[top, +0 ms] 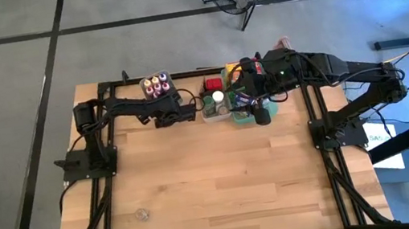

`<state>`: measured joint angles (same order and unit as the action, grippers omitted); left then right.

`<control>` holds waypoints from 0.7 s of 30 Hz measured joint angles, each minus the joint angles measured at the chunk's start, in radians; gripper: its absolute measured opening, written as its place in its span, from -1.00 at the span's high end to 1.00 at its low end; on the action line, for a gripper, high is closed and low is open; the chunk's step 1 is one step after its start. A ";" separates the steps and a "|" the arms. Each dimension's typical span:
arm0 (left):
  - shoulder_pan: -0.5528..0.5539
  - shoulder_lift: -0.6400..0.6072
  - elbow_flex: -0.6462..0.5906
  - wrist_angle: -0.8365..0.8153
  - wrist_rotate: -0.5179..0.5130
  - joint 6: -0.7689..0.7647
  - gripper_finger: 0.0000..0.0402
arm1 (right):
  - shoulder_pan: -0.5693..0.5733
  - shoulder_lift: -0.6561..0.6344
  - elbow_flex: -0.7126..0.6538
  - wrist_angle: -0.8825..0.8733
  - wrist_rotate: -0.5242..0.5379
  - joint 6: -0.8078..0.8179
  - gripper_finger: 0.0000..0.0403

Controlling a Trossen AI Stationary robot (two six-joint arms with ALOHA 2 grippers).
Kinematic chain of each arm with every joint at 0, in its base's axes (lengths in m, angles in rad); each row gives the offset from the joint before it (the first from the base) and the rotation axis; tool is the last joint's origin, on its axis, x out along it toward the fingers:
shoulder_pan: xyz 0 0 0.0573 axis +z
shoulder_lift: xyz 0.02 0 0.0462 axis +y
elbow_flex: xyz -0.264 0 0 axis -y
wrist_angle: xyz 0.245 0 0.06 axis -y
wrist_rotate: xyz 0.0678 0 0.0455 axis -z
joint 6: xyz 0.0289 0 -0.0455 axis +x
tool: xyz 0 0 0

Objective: Pick & Place Kitchen Items
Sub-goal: Put the green food coloring bottle into the gray bin, then put the brown seasoning bottle into the white bin

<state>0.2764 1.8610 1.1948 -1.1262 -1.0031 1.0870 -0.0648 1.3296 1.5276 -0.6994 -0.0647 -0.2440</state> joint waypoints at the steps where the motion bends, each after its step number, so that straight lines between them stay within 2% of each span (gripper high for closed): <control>1: 0.000 0.000 0.005 -0.001 0.000 0.000 0.22 | 0.000 0.000 0.000 0.000 0.000 0.000 -0.40; 6: 0.000 0.000 0.086 -0.001 -0.023 0.000 0.22 | 0.000 0.000 0.000 0.000 0.000 0.000 -0.40; 15: -0.006 0.000 0.315 -0.046 -0.053 -0.009 0.21 | 0.000 0.000 0.000 0.000 0.000 0.001 -0.40; 18: -0.018 -0.006 0.423 -0.128 -0.112 -0.091 0.21 | 0.000 0.000 0.000 0.000 0.000 0.012 -0.40; 21: -0.049 -0.043 0.535 -0.238 -0.104 -0.244 0.22 | 0.000 0.000 0.000 -0.002 0.000 0.016 -0.40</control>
<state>0.2276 1.8178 1.7297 -1.3644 -1.1073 0.8427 -0.0647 1.3293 1.5276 -0.7014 -0.0647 -0.2279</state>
